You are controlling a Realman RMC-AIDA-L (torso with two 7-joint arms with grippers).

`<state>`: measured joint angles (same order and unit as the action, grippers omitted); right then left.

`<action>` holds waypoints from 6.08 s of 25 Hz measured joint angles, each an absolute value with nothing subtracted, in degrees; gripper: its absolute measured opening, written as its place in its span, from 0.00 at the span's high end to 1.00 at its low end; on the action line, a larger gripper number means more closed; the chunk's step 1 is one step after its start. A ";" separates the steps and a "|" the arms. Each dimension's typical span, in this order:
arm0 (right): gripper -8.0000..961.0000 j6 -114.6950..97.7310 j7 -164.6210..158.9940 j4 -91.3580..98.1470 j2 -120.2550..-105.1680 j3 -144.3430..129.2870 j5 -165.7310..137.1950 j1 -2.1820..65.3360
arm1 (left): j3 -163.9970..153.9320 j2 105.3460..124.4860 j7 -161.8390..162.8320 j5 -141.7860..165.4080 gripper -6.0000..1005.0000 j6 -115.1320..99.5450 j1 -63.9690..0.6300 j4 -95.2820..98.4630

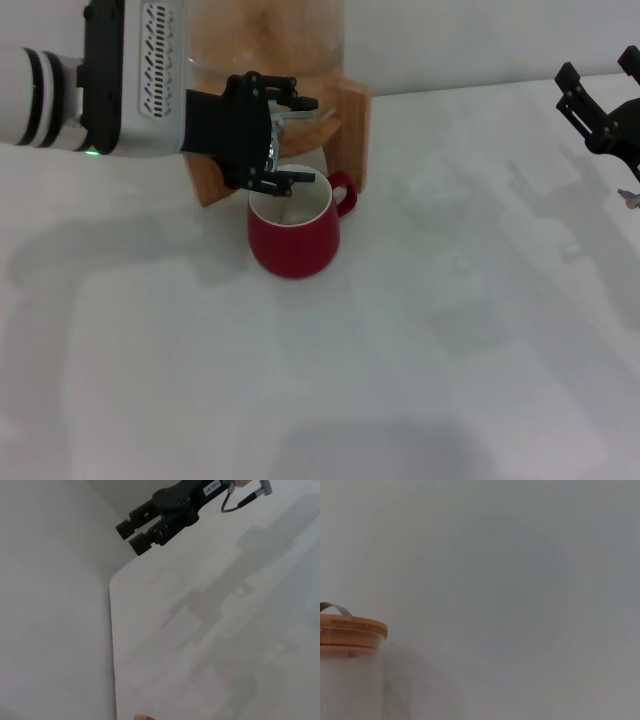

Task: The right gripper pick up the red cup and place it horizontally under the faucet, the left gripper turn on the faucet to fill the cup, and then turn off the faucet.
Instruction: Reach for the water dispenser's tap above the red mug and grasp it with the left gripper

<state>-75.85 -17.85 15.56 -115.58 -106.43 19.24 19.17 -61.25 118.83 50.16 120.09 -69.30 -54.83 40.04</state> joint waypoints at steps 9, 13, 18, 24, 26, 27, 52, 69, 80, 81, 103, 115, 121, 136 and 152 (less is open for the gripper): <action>0.15 -75.84 -17.79 15.62 -115.58 -106.36 19.24 19.24 | -61.25 118.73 51.98 120.58 0.24 -70.54 -53.75 42.16; 0.15 -75.84 -17.75 15.64 -115.58 -106.40 19.25 19.33 | -61.18 118.71 52.07 120.59 0.28 -70.53 -53.49 42.66; 0.15 -75.85 -17.75 15.65 -115.58 -106.41 19.25 19.33 | -61.35 118.70 52.65 120.68 0.38 -70.50 -53.43 43.23; 0.15 -75.92 -17.75 15.65 -115.57 -106.47 19.25 19.40 | -61.35 118.76 52.56 120.69 0.40 -70.44 -53.43 43.31; 0.15 -75.90 -17.75 15.65 -115.58 -106.51 19.24 19.43 | -61.35 118.70 52.52 120.72 0.40 -70.45 -53.44 43.31; 0.15 -75.89 -17.75 15.65 -115.57 -106.51 19.24 19.43 | -61.34 118.67 52.52 120.75 0.40 -70.46 -53.44 43.31; 0.15 -75.76 -17.77 15.65 -115.58 -106.45 19.24 19.42 | -61.51 118.71 52.51 121.47 0.40 -71.44 -53.43 44.12; 0.15 -75.76 -17.71 16.15 -115.58 -106.34 19.25 19.42 | -61.61 118.65 54.30 122.01 0.40 -74.00 -51.76 47.71; 0.15 -75.67 -17.67 16.26 -115.57 -106.34 19.24 19.42 | -61.46 118.50 54.97 122.28 0.40 -74.56 -51.12 49.73; 0.15 -75.63 -17.66 16.26 -115.58 -106.34 19.25 19.42 | -61.46 118.50 54.97 122.28 0.40 -74.56 -51.15 49.72; 0.15 -74.70 -17.57 16.18 -115.58 -106.43 19.24 20.14 | -60.98 117.77 51.48 121.89 0.40 -71.22 -55.47 43.98; 0.15 -74.70 -17.57 15.82 -115.58 -106.34 19.24 20.09 | -61.41 118.30 51.21 122.03 0.40 -71.03 -57.19 42.15; 0.15 -74.71 -17.57 15.73 -115.57 -106.33 19.24 20.04 | -61.59 118.46 52.55 122.21 0.40 -72.23 -57.07 42.49; 0.15 -74.71 -17.54 16.14 -115.58 -106.29 19.25 20.10 | -62.17 118.58 55.61 123.88 0.40 -73.57 -54.79 46.29; 0.15 -74.71 -17.41 16.17 -115.58 -106.47 19.25 20.22 | -62.23 118.50 55.55 124.96 0.40 -73.54 -54.49 46.42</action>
